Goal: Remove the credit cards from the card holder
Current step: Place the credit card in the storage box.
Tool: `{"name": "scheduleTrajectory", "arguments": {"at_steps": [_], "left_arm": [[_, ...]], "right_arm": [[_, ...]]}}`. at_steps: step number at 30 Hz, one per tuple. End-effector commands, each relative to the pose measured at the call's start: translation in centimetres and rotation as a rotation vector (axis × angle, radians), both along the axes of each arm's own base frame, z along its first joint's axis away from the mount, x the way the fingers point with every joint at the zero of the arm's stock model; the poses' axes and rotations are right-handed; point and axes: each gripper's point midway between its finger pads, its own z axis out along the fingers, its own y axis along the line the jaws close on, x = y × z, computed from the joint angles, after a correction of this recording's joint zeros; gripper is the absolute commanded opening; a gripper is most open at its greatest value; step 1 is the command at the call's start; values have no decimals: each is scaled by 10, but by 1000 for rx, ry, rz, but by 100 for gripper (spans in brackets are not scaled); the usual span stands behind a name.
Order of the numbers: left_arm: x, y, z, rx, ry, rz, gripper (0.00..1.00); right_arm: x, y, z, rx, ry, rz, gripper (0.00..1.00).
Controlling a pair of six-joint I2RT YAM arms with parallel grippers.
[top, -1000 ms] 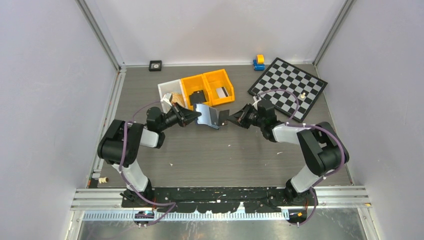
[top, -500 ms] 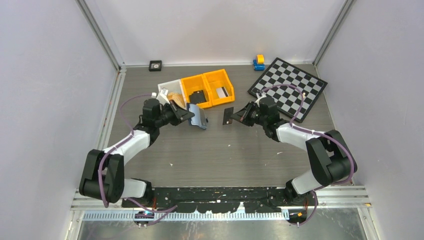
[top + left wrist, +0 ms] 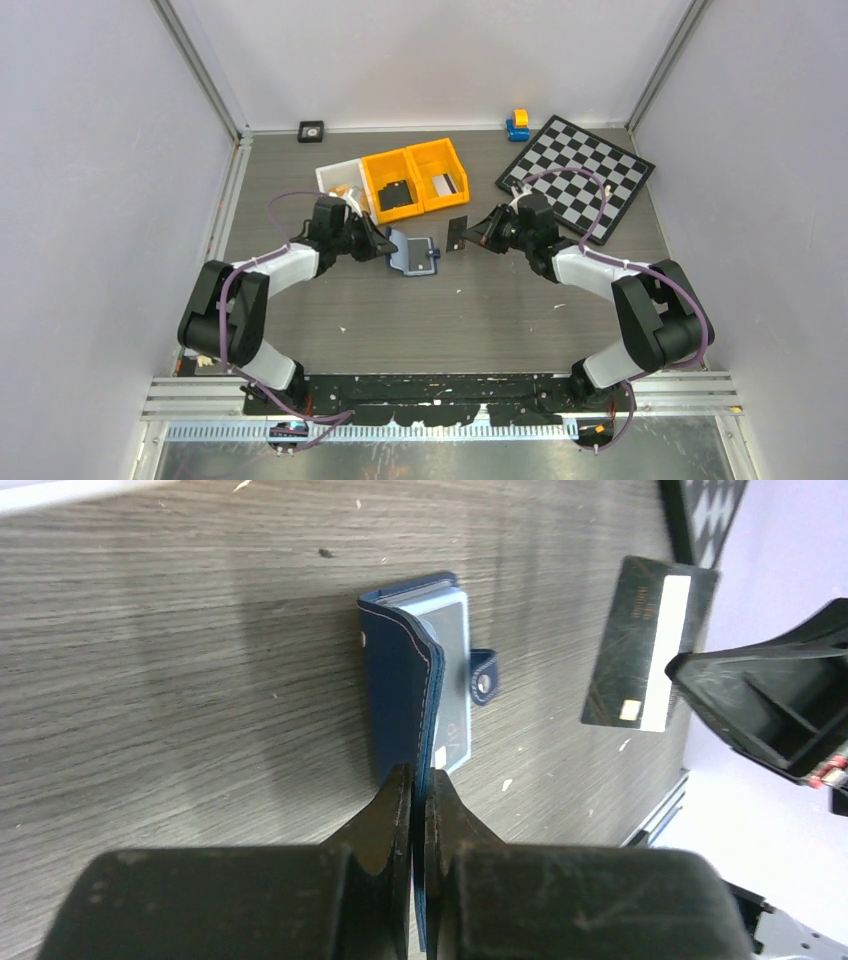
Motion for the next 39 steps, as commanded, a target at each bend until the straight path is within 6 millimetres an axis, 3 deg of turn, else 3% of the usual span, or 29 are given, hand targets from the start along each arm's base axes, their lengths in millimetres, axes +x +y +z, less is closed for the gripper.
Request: {"name": "scheduleTrajectory", "arguments": {"at_steps": [1,8,12,18,25,30,39], "left_arm": [[8,-12,-1,27,-16,-45,0],[5,-23,-10,58,1,-81,0],[3,-26,-16,67,12,-88,0],[1,-25,-26,83,38,-96,0],[-3,-18,-28,110,31,-91,0],[0,-21,-23,98,25,-93,0],[-1,-23,-17,63,4,-83,0]], "right_arm": [[8,8,28,16,-93,20,1],[7,13,29,18,-97,36,0],[7,34,32,9,-124,108,0],[46,68,50,6,-131,191,1],[91,106,53,26,-146,295,0],[120,131,51,-42,-154,346,0],[146,169,29,-70,-105,381,1]]}}
